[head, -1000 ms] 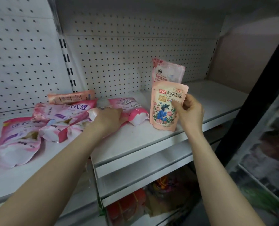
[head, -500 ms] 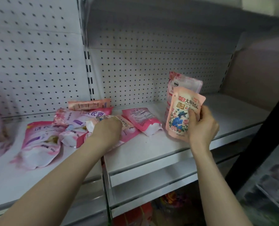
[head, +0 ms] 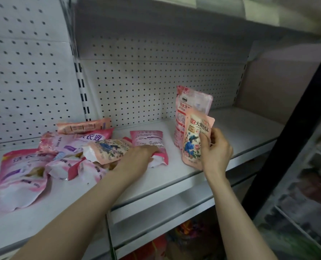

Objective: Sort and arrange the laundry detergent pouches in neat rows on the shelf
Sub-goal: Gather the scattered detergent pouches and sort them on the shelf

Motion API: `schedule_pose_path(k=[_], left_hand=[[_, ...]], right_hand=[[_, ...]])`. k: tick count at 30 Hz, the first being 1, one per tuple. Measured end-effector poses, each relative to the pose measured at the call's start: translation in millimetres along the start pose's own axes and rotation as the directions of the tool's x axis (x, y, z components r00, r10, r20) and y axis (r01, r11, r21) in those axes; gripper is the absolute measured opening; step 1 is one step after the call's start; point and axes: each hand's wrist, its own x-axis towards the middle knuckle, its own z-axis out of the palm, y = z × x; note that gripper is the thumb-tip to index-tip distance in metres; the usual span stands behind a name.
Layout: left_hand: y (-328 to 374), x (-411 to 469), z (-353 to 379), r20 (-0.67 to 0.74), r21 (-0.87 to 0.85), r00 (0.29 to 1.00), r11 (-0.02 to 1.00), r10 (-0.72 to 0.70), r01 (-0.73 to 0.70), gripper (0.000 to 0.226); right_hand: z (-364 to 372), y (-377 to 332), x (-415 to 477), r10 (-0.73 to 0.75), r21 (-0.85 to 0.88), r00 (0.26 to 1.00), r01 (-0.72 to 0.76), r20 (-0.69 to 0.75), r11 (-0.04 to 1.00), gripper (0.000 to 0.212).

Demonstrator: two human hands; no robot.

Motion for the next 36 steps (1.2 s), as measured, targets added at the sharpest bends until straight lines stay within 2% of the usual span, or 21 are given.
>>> schedule_pose_path(k=[6, 10, 12, 14, 15, 17, 19, 21, 24, 26, 28, 30, 32, 34, 36], left_hand=[[4, -57, -16, -0.099, -0.010, 0.977, 0.982, 0.188, -0.190, 0.033], [3, -81, -19, -0.160, -0.003, 0.969, 0.981, 0.189, -0.192, 0.026], [-1, -87, -22, -0.244, -0.046, 0.961, 0.988, 0.132, -0.148, 0.017], [-4, -89, -30, -0.334, -0.153, 0.942, 0.984, 0.039, -0.096, 0.017], [-7, -89, -35, -0.376, -0.220, 0.927, 0.973, -0.024, -0.064, 0.018], [-9, -87, -48, -0.440, -0.365, 0.876, 0.931, -0.196, 0.024, 0.014], [-12, -82, -63, -0.453, -0.523, 0.807, 0.846, -0.379, 0.103, 0.012], [-19, -80, -82, -0.438, -0.668, 0.736, 0.735, -0.516, 0.118, 0.012], [-34, -84, -104, -0.396, -0.801, 0.682, 0.595, -0.615, 0.071, 0.012], [-41, -91, -110, -0.303, -0.898, 0.669, 0.439, -0.678, 0.038, 0.014], [-46, -96, -115, -0.180, -0.976, 0.675, 0.216, -0.715, -0.032, 0.017], [-46, -100, -120, -0.094, -0.995, 0.713, 0.040, -0.694, -0.093, 0.019], [-45, -99, -124, -0.043, -0.988, 0.759, -0.086, -0.650, -0.130, 0.019], [-48, -98, -127, 0.002, -0.979, 0.776, -0.159, -0.631, -0.127, 0.018], [-56, -97, -127, 0.051, -0.987, 0.770, -0.151, -0.637, -0.060, 0.020]], right_hand=[[37, -20, -6, -0.007, 0.035, 0.998, 0.005, 0.064, 0.999, 0.015], [42, -30, -6, 0.046, 0.058, 0.997, -0.049, 0.067, 0.997, 0.027], [36, -38, -13, -0.006, 0.102, 0.999, 0.010, -0.040, 0.995, 0.039], [28, -47, -24, -0.119, 0.109, 0.976, 0.140, -0.182, 0.984, 0.037], [24, -52, -31, -0.159, 0.126, 0.966, 0.187, -0.203, 0.974, 0.032], [24, -59, -45, -0.184, 0.200, 0.976, 0.205, -0.120, 0.958, 0.022], [30, -64, -57, -0.160, 0.248, 0.987, 0.147, 0.033, 0.958, 0.016], [39, -66, -67, -0.101, 0.264, 0.981, 0.055, 0.164, 0.963, 0.015], [51, -74, -77, 0.032, 0.334, 0.944, -0.148, 0.327, 0.931, 0.039], [59, -80, -77, 0.142, 0.388, 0.889, -0.327, 0.435, 0.862, 0.059], [67, -87, -75, 0.162, 0.424, 0.794, -0.470, 0.585, 0.774, 0.063], [72, -95, -72, 0.081, 0.459, 0.662, -0.597, 0.745, 0.658, 0.045], [74, -103, -72, 0.024, 0.465, 0.563, -0.706, 0.826, 0.534, 0.027], [74, -109, -71, 0.048, 0.460, 0.547, -0.746, 0.836, 0.482, 0.025], [71, -110, -62, 0.113, 0.516, 0.607, -0.746, 0.786, 0.420, 0.021]])
